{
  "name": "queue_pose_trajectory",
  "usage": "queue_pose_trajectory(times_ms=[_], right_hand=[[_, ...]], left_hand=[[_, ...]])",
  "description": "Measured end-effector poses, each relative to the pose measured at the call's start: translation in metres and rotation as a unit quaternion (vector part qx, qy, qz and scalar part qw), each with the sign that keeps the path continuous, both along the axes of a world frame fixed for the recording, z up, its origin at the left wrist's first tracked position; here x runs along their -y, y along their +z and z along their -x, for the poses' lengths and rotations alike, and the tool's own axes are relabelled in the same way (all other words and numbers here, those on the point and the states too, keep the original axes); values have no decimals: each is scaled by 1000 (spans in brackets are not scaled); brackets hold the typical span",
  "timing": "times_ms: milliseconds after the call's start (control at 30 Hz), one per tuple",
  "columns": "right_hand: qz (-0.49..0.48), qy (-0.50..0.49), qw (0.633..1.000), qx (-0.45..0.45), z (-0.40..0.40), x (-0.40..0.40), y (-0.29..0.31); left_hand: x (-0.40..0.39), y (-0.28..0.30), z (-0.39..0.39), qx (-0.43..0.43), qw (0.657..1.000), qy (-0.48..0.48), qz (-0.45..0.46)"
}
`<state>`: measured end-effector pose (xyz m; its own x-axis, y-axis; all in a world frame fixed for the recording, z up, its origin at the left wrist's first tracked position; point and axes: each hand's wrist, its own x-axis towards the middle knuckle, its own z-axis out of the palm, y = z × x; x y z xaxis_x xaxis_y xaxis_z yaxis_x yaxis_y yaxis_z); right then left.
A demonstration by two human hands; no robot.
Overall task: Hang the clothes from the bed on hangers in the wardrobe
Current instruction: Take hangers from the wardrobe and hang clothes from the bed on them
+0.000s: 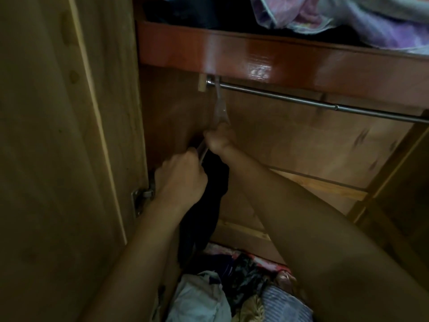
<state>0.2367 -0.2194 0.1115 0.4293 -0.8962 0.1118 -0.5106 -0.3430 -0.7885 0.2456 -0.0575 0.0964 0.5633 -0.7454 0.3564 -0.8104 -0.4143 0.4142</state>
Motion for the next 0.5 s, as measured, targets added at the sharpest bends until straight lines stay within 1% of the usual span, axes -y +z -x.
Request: queue_pose_trajectory(times_ms=[133, 200, 300, 367, 433, 500], right_hand=[[10, -1, 1000, 6, 16, 1, 14], [-2, 8, 1000, 4, 27, 4, 15], [15, 17, 1000, 13, 50, 11, 14], [34, 24, 999, -8, 70, 7, 14], [79, 19, 996, -34, 91, 6, 10], [111, 28, 990, -86, 113, 8, 1]], left_hand=[[0, -1, 10, -7, 999, 15, 40], [0, -1, 12, -12, 998, 17, 53], [-1, -3, 18, -15, 998, 15, 66], [-1, -3, 20, -29, 998, 1, 64], [0, -3, 24, -48, 997, -34, 59], [0, -1, 30, -57, 994, -64, 64]])
